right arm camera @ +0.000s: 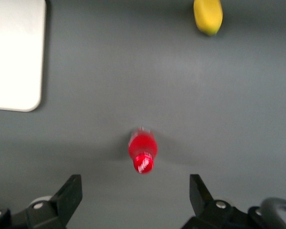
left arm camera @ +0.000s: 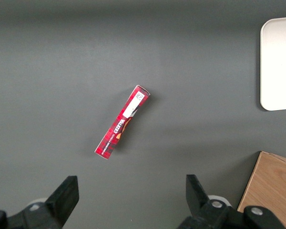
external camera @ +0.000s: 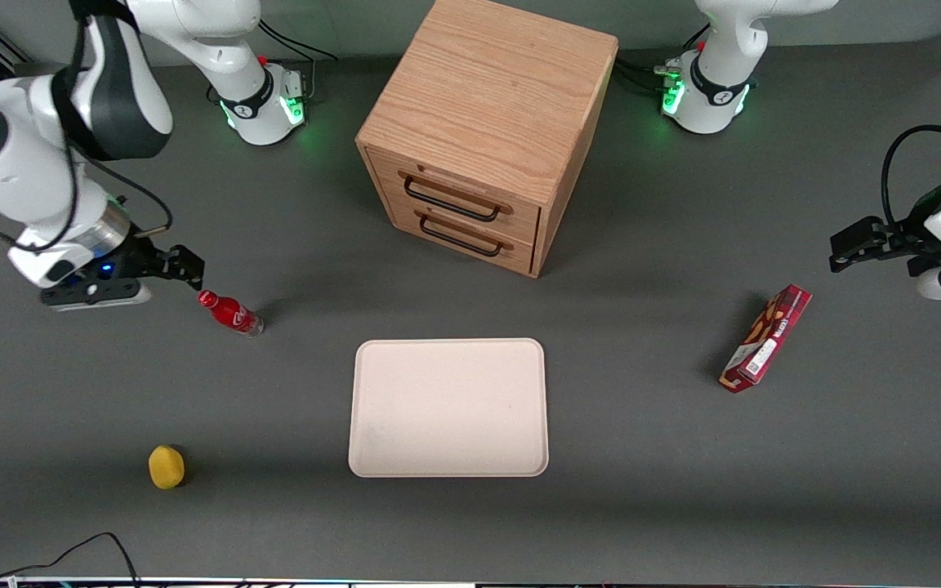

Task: Place coke bottle on tray
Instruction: 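Move the open right gripper down over the red Coca-Cola bottle's cap end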

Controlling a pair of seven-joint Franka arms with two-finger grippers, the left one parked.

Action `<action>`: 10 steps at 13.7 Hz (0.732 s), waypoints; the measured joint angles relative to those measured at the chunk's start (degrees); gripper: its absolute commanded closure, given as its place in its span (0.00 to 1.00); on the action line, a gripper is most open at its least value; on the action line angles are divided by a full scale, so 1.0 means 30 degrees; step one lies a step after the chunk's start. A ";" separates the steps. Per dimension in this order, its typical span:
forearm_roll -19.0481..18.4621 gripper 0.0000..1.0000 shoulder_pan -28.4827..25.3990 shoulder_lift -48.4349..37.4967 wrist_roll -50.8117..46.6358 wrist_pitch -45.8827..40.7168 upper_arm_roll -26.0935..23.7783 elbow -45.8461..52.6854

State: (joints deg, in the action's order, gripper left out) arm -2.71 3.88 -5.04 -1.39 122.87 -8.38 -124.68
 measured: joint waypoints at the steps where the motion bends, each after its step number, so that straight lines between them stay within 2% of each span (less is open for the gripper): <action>1: 0.0000 0.00 0.0153 -0.0223 0.0028 0.0267 0.0003 -0.0599; 7: 0.0001 0.32 0.0637 -0.0062 0.0215 0.3986 0.0004 -0.3049; 10: 0.0001 0.32 0.0637 0.0405 0.0218 0.4897 -0.0013 -0.3454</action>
State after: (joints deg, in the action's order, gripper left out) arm -2.71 5.79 -3.83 -0.74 137.56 -8.42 -135.04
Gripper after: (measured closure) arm 0.326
